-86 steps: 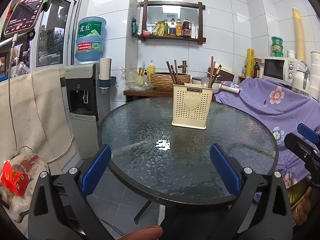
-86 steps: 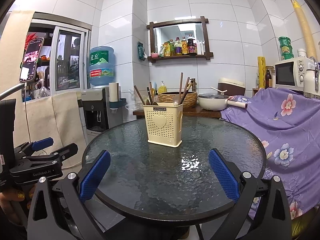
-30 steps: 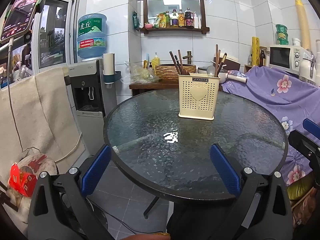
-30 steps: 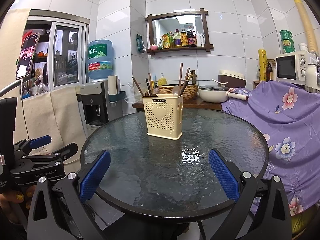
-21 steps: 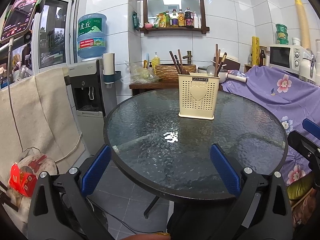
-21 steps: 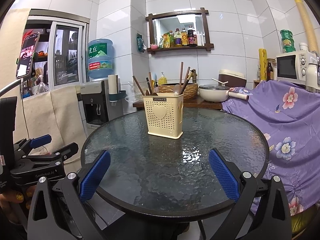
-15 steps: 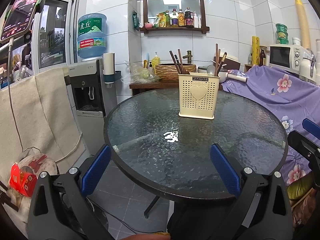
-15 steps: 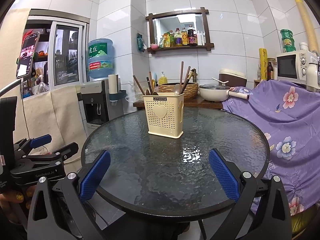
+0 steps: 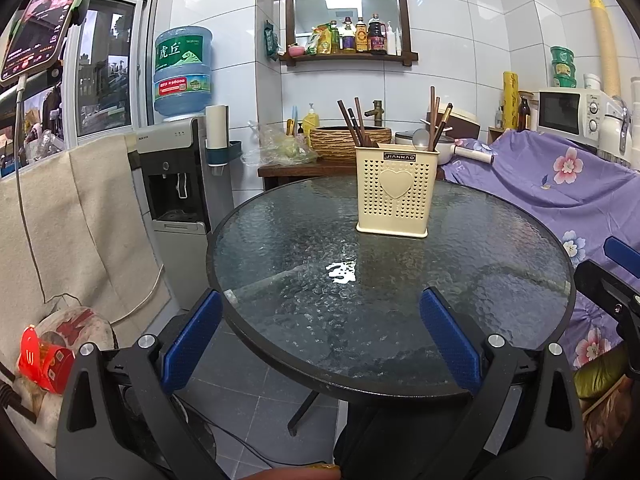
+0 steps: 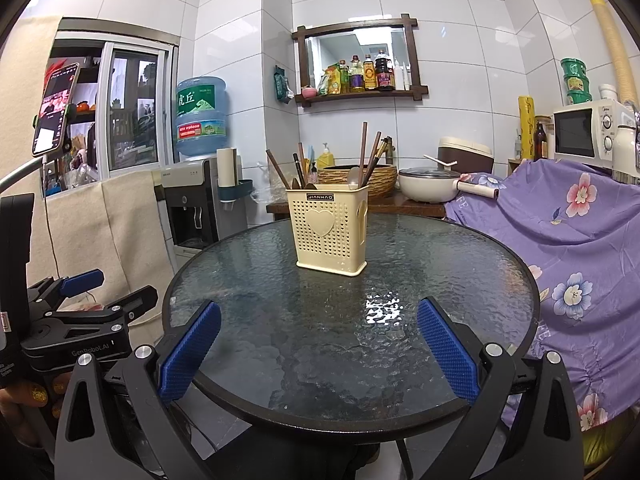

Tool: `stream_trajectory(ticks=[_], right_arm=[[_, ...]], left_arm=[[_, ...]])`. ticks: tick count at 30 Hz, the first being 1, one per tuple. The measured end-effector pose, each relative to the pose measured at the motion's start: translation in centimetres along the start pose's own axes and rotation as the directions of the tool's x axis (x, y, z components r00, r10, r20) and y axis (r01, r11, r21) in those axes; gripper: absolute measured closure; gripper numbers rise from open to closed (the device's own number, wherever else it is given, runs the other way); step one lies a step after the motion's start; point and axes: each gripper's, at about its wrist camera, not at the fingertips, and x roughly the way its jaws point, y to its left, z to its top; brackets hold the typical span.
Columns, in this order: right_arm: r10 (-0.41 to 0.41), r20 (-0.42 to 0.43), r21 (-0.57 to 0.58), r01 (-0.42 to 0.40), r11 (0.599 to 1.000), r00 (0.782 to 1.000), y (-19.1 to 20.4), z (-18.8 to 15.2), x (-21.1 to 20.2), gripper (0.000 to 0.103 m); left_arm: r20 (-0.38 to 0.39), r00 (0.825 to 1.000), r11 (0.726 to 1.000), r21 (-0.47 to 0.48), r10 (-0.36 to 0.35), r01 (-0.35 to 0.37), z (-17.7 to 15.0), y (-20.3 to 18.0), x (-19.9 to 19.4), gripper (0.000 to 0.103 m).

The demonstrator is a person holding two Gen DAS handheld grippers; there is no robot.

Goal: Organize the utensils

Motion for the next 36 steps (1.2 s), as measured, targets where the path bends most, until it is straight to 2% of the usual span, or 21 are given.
stream_trajectory(ticks=[36], right_arm=[[0.002, -0.012, -0.004, -0.002, 1.000, 1.000, 0.24, -0.29, 0.16, 0.006]], left_arm=[[-0.007, 1.000, 1.000, -0.005, -0.005, 0.005, -0.06, 0.29, 0.10, 0.006]])
